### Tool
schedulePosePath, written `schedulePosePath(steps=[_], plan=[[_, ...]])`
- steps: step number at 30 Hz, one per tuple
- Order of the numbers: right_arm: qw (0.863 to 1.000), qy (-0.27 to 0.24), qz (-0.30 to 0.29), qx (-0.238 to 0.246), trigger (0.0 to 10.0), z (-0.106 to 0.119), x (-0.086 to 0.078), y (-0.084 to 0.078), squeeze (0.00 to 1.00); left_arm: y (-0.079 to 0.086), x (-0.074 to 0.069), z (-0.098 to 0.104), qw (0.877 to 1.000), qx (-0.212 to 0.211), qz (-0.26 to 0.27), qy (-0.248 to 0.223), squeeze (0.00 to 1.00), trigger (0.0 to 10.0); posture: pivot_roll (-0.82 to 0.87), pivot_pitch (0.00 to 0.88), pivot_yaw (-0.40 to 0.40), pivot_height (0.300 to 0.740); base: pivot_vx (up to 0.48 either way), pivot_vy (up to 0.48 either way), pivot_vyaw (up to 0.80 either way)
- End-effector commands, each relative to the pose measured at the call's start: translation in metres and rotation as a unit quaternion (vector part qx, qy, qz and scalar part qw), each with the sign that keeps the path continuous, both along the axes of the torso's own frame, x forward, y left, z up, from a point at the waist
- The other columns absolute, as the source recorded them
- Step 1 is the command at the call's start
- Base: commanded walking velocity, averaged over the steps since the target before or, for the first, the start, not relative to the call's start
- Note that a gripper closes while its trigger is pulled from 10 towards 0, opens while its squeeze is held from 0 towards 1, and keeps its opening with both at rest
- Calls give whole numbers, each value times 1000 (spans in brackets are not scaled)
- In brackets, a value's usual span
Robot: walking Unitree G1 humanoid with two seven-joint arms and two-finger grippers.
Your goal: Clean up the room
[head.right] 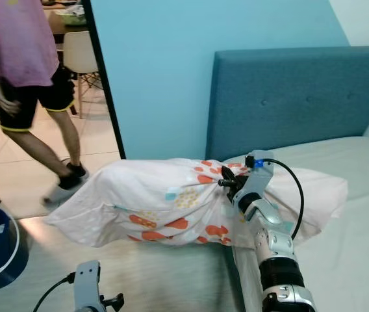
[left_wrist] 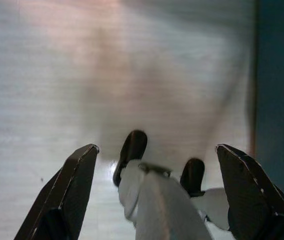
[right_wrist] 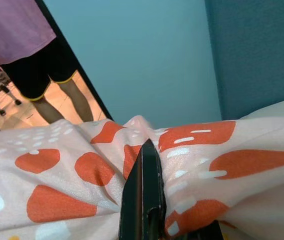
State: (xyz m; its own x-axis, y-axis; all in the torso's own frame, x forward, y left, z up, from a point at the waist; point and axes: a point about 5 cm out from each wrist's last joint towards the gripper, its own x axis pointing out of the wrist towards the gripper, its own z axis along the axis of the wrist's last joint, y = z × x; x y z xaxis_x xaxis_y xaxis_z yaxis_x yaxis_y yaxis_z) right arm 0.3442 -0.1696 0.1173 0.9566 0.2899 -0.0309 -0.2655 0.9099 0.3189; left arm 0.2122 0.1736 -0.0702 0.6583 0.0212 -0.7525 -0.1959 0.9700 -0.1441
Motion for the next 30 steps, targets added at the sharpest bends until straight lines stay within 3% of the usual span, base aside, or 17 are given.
schedulePosePath(steps=[1,30], plan=[[999,-51,-8,0,10000,21,7,-2,0,-2,-3,-2,1000,-1,-6,6,0,10000,29,0,-62,740,274,0,0],[998,-58,-20,2,10000,25,7,-7,0,2,-7,-4,1000,6,-10,4,0,10000,26,0,-61,740,332,0,0]])
